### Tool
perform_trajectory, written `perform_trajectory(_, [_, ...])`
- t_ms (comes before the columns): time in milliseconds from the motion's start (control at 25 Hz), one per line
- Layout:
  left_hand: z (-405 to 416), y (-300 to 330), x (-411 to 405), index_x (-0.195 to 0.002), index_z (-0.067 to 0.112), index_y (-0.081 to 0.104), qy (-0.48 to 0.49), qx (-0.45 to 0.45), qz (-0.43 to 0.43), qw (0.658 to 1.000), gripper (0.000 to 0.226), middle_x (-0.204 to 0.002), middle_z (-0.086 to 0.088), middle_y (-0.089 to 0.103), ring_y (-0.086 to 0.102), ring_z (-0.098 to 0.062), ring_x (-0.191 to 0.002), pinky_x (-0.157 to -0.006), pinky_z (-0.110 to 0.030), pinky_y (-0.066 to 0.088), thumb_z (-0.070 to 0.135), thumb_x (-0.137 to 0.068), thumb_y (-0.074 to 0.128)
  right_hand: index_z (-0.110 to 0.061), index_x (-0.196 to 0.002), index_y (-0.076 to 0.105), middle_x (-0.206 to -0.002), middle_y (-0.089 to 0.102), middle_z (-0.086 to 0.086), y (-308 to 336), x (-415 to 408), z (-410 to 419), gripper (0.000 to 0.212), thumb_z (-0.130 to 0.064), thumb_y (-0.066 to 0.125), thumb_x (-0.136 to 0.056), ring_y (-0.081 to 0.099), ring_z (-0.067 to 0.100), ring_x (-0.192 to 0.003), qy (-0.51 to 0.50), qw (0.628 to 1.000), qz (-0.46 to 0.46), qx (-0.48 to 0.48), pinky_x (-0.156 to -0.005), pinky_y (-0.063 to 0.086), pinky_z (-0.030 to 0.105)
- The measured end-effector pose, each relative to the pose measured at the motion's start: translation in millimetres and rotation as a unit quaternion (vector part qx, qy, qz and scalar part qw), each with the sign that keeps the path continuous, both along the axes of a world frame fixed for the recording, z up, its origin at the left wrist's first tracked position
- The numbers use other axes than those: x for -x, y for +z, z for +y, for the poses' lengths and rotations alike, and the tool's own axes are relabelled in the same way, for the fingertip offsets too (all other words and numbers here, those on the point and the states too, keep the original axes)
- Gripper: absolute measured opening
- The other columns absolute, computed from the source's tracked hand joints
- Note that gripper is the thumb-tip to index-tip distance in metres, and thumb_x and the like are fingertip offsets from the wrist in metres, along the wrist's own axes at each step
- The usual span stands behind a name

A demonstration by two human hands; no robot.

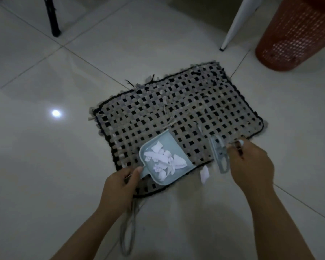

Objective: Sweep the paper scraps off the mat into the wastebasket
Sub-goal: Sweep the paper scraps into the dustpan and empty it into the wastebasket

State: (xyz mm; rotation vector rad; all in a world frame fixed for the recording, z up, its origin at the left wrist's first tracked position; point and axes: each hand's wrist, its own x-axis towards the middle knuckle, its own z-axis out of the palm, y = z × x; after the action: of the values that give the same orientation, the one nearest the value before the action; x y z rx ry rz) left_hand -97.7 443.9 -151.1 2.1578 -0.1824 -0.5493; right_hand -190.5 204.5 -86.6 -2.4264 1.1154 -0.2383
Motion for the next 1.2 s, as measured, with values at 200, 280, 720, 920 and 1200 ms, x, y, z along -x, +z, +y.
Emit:
perform_trajectory(200, [-2.2,0.3,64.7,-0.053,0.029,0.046,-0.004,-0.11,-0.043,0.993,0.039,-0.051,-0.001,0.054,0.052,-0.02,-0.052,-0.048,-0.027,0.033,0.037,-0.09,0.053,-0.01,-0.067,0.041,-0.062,0.04,0.004,-13.8,13.0,-3.1,0.025,-0.012,0.048,-0.09,0.04,0.026,-0.06,0.077,0.997,0.013,0.001,-0.045,0.018,0.021])
perform_trajectory(280, [-4.3,-2.3,77.9,-0.065,0.026,0.057,-0.015,-0.148,-0.064,0.987,0.033,-0.054,-0.003,0.057,0.051,-0.02,-0.053,-0.044,-0.023,0.031,0.047,-0.088,0.046,-0.01,-0.067,0.046,-0.061,0.039,0.003,-19.6,18.8,6.8,0.021,-0.011,0.047,-0.089,0.037,0.022,-0.059,0.094,0.995,-0.017,0.011,-0.046,0.017,0.017])
perform_trajectory(720, [-9.6,-5.2,97.1,-0.068,0.023,0.06,-0.021,-0.195,-0.099,0.976,0.03,-0.048,0.006,0.041,0.055,-0.026,-0.059,-0.043,-0.02,0.026,0.042,-0.09,0.051,-0.007,-0.06,0.042,-0.054,0.035,-0.004,-13.8,44.8,13.0,0.031,-0.021,0.049,-0.087,0.033,0.013,-0.051,0.14,0.968,-0.158,-0.135,-0.049,0.027,0.027])
perform_trajectory(920, [-3.4,-6.0,97.2,-0.052,0.034,0.037,-0.048,-0.134,-0.065,0.988,0.035,-0.045,0.007,0.043,0.045,-0.014,-0.047,-0.044,-0.023,0.029,0.046,-0.085,0.043,-0.012,-0.058,0.041,-0.051,0.035,-0.002,-14.3,50.7,14.5,0.031,-0.024,0.049,-0.086,0.029,0.011,-0.048,0.089,0.969,-0.179,-0.143,-0.049,0.026,0.028])
perform_trajectory(1200, [-71.4,36.4,36.5,-0.06,0.011,0.047,-0.037,0.025,-0.023,0.999,0.041,-0.051,-0.001,0.043,0.039,-0.016,-0.047,-0.047,-0.027,0.029,0.03,-0.096,0.039,-0.008,-0.075,0.057,-0.067,0.048,0.001,28.8,3.8,-5.2,0.018,-0.017,0.053,-0.09,0.043,0.019,-0.062,0.072,0.986,-0.149,-0.004,-0.051,0.028,0.028])
